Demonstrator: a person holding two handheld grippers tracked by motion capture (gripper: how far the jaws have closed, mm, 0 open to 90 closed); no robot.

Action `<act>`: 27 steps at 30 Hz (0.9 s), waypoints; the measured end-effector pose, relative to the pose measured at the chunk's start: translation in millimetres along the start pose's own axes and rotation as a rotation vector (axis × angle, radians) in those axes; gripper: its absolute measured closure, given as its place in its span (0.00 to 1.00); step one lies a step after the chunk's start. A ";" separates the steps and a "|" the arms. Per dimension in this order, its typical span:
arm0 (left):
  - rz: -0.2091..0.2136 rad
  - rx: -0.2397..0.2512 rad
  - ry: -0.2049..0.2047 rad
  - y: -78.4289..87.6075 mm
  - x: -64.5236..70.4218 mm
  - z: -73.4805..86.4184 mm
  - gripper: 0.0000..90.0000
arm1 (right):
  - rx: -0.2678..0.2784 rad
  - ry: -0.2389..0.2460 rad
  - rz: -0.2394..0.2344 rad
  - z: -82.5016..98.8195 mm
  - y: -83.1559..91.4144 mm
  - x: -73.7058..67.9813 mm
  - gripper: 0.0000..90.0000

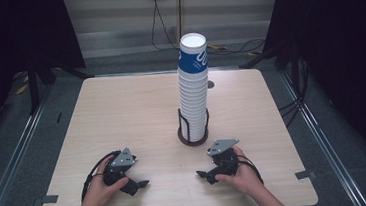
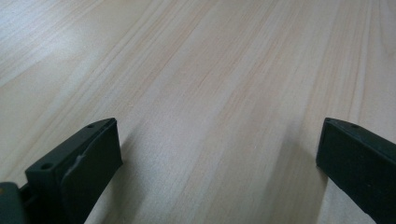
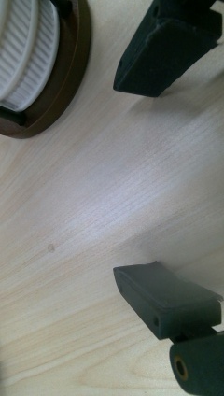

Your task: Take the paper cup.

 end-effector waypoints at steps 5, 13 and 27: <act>-0.001 0.000 0.004 0.2 0.3 0.0 0.00 | 0.001 -0.006 0.009 0.5 0.7 0.0 0.10; -0.003 -0.053 0.038 2.1 2.4 -2.2 0.05 | -0.046 -0.051 -0.028 5.1 12.5 -0.4 0.17; 0.068 -0.078 0.065 8.2 5.5 -26.5 0.18 | -0.110 0.016 -0.086 -1.7 39.7 -2.4 0.18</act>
Point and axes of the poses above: each handheld gripper's, and its own axes: y roughly backward along the jaws, z roughly out of its underside, x roughly to its right, the point moved 10 cm from there along -y, roughly forward along the jaws, and after that the axes turned 6 degrees about -z, right-handed, at the moved point
